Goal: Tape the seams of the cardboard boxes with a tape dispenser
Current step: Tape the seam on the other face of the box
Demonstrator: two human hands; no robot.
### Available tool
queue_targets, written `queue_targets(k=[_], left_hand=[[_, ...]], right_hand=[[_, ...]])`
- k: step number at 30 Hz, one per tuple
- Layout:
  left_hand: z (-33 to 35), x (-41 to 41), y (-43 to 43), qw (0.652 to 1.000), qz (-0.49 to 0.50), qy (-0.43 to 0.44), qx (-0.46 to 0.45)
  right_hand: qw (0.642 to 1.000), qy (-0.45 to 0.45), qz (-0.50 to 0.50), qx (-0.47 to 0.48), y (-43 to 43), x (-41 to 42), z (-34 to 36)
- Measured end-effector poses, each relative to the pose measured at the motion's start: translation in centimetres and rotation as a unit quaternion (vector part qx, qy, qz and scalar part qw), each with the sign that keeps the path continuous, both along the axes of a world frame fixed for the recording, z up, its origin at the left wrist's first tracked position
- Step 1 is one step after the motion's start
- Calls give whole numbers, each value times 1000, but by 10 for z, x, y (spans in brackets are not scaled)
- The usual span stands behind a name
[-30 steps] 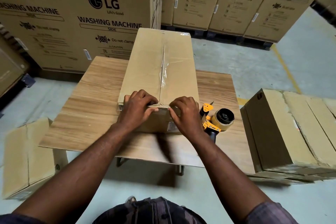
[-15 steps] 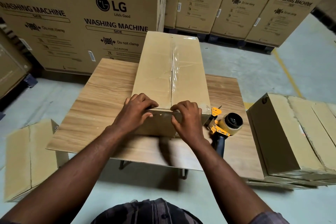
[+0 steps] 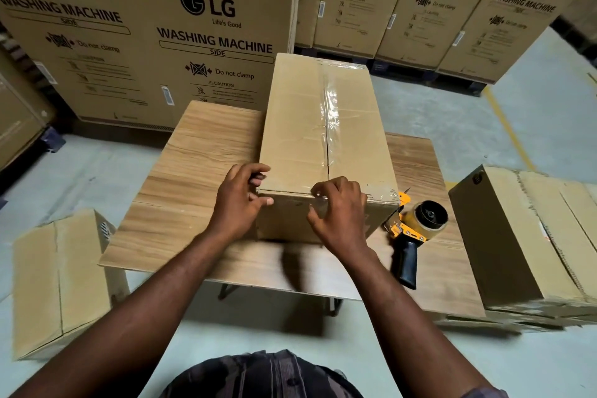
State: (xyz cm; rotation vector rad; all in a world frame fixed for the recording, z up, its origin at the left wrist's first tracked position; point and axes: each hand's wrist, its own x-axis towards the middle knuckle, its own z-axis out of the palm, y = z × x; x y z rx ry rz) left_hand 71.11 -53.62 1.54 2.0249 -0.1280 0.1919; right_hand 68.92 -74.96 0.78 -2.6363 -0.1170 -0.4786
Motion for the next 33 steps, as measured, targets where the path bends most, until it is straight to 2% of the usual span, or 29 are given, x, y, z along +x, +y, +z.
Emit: queue_targets(k=[3, 5, 11, 17, 22, 23, 27, 31, 33], left_hand=[[-5, -5, -3, 992, 78, 60, -83], [-12, -11, -6, 985, 110, 90, -102], [-26, -25, -26, 971, 175, 74, -142], [-37, -37, -11, 981, 83, 82, -154], [-45, -26, 14, 971, 15, 223, -82], [-46, -26, 17, 972, 25, 221, -74], [-42, -23, 12, 985, 64, 126, -102], [-42, -28, -3, 985, -48, 165, 13], [-47, -28, -3, 976, -66, 201, 41]], right_hand=[[1000, 4, 18, 20, 22, 6, 6], [999, 5, 31, 14, 43, 10, 8], [1000, 17, 14, -8, 76, 19, 10], [998, 33, 2, -50, 80, 20, 10], [998, 34, 45, -8, 68, 20, 6], [998, 37, 48, -3, 68, 20, 6], [998, 43, 41, 18, 67, 18, 7], [999, 38, 6, 11, 75, 20, 4], [999, 38, 7, 5, 75, 20, 4]])
